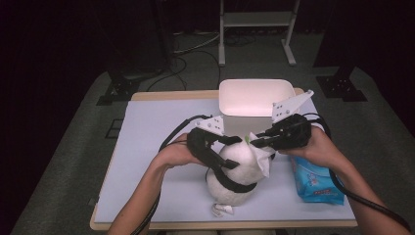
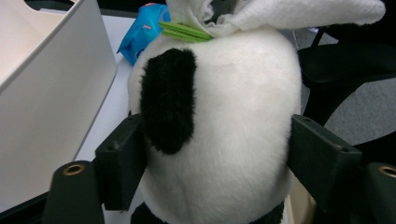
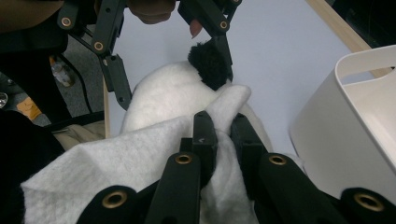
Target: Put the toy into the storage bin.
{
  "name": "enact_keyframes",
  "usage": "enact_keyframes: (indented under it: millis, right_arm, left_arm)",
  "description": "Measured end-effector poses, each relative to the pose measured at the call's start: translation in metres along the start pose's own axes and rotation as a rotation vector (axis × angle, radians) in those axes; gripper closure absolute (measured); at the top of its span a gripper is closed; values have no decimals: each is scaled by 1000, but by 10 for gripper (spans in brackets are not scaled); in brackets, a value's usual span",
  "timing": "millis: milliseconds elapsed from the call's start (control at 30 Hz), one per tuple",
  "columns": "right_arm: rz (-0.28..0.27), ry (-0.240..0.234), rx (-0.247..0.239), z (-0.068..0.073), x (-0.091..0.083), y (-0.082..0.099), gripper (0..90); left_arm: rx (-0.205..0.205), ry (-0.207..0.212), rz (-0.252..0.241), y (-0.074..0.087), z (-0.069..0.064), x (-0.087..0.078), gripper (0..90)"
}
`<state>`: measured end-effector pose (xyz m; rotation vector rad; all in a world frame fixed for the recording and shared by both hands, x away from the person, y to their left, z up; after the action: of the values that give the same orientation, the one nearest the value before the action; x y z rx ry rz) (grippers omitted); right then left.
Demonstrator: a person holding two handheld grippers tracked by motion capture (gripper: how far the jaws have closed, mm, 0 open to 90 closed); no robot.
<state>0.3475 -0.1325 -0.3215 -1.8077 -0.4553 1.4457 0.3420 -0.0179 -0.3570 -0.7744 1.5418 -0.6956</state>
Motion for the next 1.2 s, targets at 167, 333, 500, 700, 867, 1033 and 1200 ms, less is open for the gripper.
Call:
enact_keyframes:
  millis: [167, 333, 500, 700, 867, 1033, 1200]
  right_arm:
    - [5, -1, 5, 0, -2, 5, 820]
    - [7, -1, 19, -1, -4, 10, 820]
    - [8, -2, 32, -1, -5, 16, 821]
    - [18, -5, 37, -1, -7, 22, 821]
    - [27, 12, 35, -2, -10, 25, 820]
    - [-2, 23, 54, -5, -16, 24, 820]
    - [-38, 46, 48, -7, -21, 18, 820]
  left_arm:
    - [-4, 7, -12, 0, -1, 1, 195]
    - [-28, 11, -6, 6, 1, 3, 167]
    - [-57, 32, 3, 15, 3, 9, 131]
    - [-42, 66, 26, 25, 2, 21, 90]
    - [-26, 72, -12, 19, 3, 21, 246]
    - [-4, 47, -21, 11, 5, 15, 349]
    - [12, 36, -5, 5, 6, 9, 361]
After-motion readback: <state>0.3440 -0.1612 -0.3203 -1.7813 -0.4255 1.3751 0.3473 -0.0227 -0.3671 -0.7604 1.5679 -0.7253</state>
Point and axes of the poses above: each handheld gripper's, and its own axes: x roughly forward along the jaws, y roughly out of its underside, z roughly to its left, the point moved 9 cm from there along x, roughly forward along the jaws, and after that the axes turned 5 degrees about y, right-handed, at the moved point
